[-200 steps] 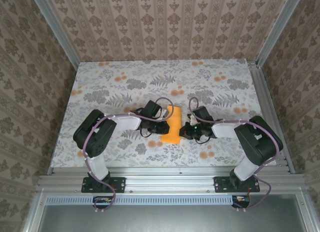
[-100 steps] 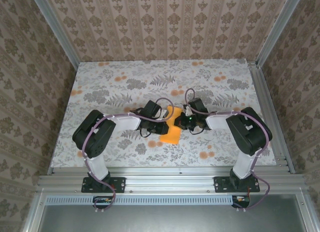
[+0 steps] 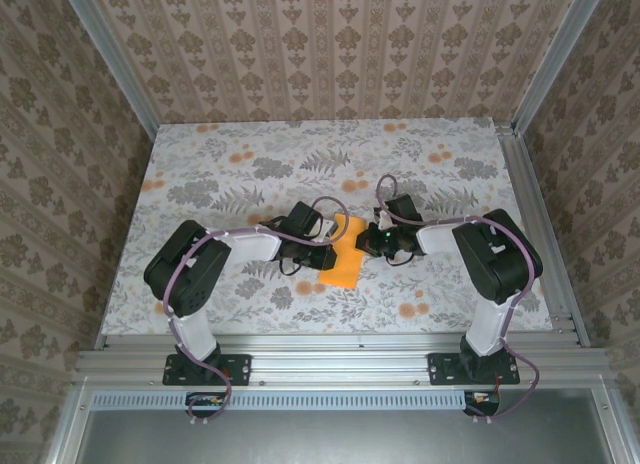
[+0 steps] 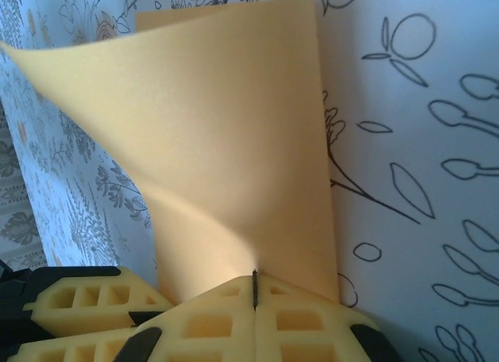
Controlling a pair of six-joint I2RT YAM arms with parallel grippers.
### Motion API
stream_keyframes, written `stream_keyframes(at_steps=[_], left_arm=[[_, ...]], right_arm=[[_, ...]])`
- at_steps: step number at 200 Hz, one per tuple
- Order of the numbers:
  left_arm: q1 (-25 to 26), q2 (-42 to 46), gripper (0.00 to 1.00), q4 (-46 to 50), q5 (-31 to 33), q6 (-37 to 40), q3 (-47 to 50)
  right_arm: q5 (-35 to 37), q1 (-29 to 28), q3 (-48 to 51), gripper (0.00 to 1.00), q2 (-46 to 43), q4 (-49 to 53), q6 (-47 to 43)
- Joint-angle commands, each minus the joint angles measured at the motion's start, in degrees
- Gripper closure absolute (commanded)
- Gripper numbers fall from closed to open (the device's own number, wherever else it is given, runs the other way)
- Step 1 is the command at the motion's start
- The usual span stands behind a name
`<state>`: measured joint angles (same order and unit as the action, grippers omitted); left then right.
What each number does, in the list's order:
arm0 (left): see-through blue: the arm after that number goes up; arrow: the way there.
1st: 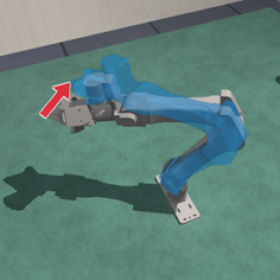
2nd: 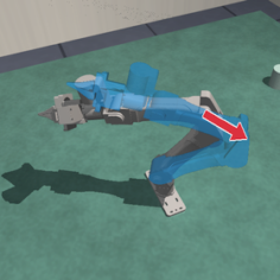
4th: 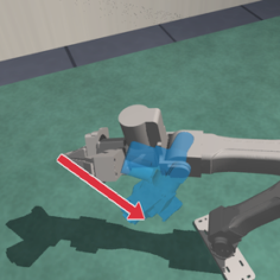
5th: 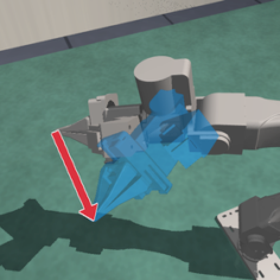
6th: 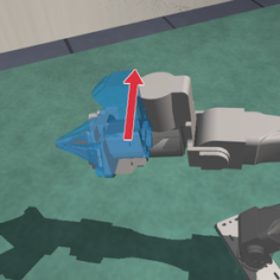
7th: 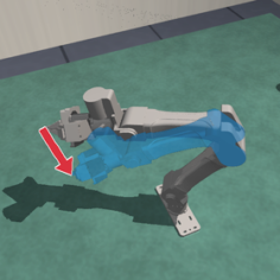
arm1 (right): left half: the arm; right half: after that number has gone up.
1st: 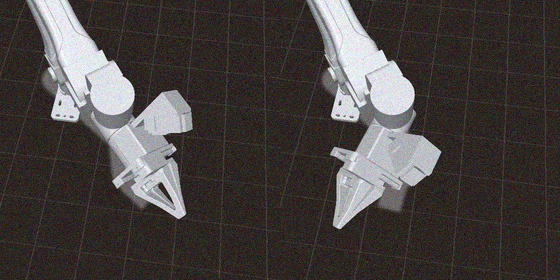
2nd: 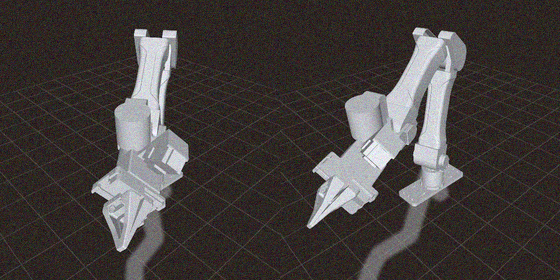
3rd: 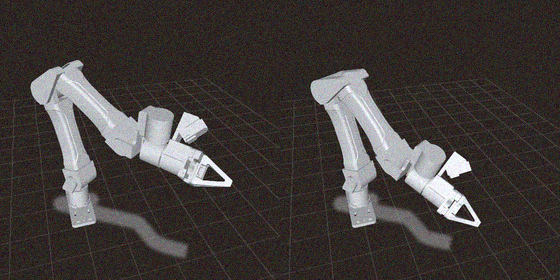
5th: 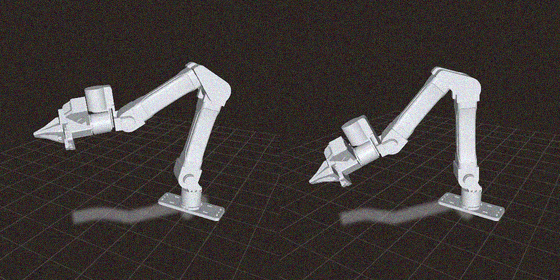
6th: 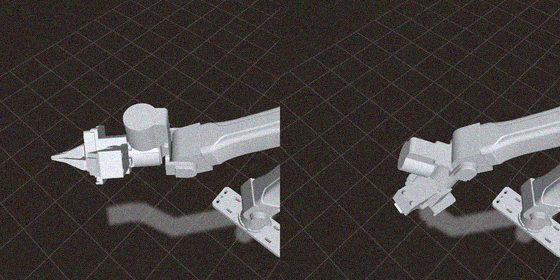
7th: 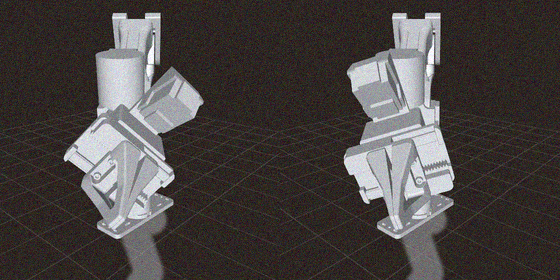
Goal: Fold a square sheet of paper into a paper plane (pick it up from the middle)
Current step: Fold the square sheet of paper in half at the center of the table.
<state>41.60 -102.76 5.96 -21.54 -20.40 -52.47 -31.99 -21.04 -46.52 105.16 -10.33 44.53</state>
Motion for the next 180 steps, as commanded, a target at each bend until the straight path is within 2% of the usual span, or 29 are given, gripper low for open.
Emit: stream_keyframes(at_steps=[1,62,79,123,150,180], left_arm=[[-0.66,-2.27,0.85,10.99,8.35,2.56,4.10],[-0.67,-2.18,0.85,11.00,8.09,3.88,4.41],[-0.70,-2.20,0.85,11.13,8.05,4.06,4.25],[-0.74,-2.25,0.85,10.97,6.92,4.10,3.43],[-0.74,-2.53,0.85,10.85,6.20,3.97,3.08],[-0.68,-1.76,0.85,11.12,6.33,3.97,3.45]], right_arm=[[4.48,2.80,-0.15,1.00,2.39,0.93,-2.08],[4.73,3.88,-1.15,1.00,0.59,1.39,-3.48],[2.37,3.73,-1.60,1.00,0.61,1.04,-3.55],[1.11,-2.13,-1.12,1.00,-6.09,3.49,-1.97],[0.92,-4.62,-1.96,1.00,-2.94,0.12,0.07],[1.97,-3.98,-4.77,1.00,1.36,1.00,-1.63]])
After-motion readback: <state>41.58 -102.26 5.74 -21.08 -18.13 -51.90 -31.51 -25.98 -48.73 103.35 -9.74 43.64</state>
